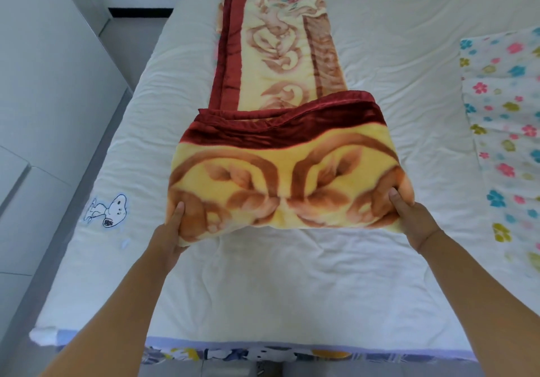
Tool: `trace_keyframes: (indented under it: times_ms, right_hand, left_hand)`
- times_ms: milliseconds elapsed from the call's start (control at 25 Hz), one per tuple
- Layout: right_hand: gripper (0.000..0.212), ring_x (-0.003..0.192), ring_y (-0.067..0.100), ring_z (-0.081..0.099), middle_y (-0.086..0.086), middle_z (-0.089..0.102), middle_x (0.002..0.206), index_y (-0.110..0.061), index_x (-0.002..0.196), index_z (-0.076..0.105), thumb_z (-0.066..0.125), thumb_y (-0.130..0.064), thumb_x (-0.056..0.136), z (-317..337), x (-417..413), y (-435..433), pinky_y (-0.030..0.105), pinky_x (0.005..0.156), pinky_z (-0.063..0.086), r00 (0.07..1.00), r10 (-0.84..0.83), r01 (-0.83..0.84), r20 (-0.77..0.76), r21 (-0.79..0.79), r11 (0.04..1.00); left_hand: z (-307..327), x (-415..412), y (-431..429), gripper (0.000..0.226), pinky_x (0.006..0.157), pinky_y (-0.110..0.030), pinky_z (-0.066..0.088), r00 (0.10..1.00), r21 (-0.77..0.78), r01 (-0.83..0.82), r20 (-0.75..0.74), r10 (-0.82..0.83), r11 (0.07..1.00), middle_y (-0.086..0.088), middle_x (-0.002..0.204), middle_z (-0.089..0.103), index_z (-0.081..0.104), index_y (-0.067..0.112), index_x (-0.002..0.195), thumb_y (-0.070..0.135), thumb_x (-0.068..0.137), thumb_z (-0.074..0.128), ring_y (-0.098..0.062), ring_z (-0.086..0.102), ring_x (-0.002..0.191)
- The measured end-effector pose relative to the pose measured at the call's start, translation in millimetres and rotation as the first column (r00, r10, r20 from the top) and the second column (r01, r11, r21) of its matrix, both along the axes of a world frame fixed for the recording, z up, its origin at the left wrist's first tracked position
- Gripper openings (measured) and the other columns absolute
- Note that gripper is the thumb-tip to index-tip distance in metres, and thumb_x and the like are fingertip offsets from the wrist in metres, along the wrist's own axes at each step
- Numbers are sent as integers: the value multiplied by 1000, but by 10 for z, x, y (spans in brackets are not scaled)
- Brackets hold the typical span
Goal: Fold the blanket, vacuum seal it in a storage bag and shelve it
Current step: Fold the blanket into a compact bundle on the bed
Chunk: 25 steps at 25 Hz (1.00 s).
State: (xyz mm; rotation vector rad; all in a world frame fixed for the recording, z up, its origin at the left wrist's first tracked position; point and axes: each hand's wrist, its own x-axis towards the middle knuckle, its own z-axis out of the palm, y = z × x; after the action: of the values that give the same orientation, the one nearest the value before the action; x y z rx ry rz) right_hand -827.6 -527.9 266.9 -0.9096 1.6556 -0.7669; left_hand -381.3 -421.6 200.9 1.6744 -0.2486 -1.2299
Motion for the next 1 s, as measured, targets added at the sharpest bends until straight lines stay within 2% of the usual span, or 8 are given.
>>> trace_keyframes:
  times_ms: [120,240,320,400,480,600,880,1000]
  right_hand:
    - [105,98,22,60,11,67,105,-4,112,62,70,-83,43,128,-82,323,26,83,49,999,17,-16,29,-34,999]
    - [118,98,23,63,7,69,98,-11,104,64,67,-90,17,140,-380,626,38,93,49,997,60,-58,46,-51,997]
    - [112,90,17,63,5,68,95,-11,103,64,68,-88,22,294,-567,999,33,82,48,996,83,-82,23,-41,996]
    - [89,89,20,60,13,67,104,-4,114,62,70,-74,59,379,-766,1402,32,83,43,996,84,-84,39,-12,996]
    - [56,96,27,56,22,62,118,4,122,58,58,-43,91,350,-1021,1807,33,87,38,997,69,-70,19,31,997]
    - [50,98,26,55,25,61,121,9,121,57,51,-34,96,239,-1346,2352,33,88,38,993,86,-79,-78,95,992]
    - [52,103,21,53,11,59,118,3,128,55,49,-38,97,273,-1531,3164,30,90,38,976,152,-121,-157,191,974]
    - [54,101,22,52,11,59,113,4,128,54,49,-40,97,324,-1474,3143,29,86,36,975,139,-100,-172,216,971]
  left_hand:
    - [217,-35,353,78,91,-42,51,1000,-48,10,23,-9,999,-7,117,66,54,10,129,66,75,63,-21,62,106]
    - [348,-265,823,64,83,-37,50,1000,-65,8,24,-6,998,-8,113,67,56,7,126,58,86,56,-20,63,101]
    - [378,-518,1250,61,80,-36,50,1000,-30,-7,25,8,1000,-10,109,67,56,4,124,54,87,55,-21,63,97]
    - [343,-771,1700,72,81,-37,51,1000,17,9,-1,-9,1000,-10,110,68,56,3,124,60,80,60,-23,64,99]
    - [289,-1044,2157,78,82,-37,52,999,67,31,-45,-28,997,-9,112,69,55,8,126,64,72,63,-23,65,102]
    - [247,-1384,2773,59,86,-35,50,994,71,30,-106,-23,997,-6,115,68,53,14,128,53,84,55,-18,65,102]
    - [212,-1516,3671,87,106,-42,40,985,130,72,-163,-51,989,-6,123,65,51,15,133,70,67,66,-18,61,114]
    - [247,-1396,3586,97,101,-44,44,990,166,72,-130,-50,984,-6,121,66,54,11,130,72,58,73,-19,63,109]
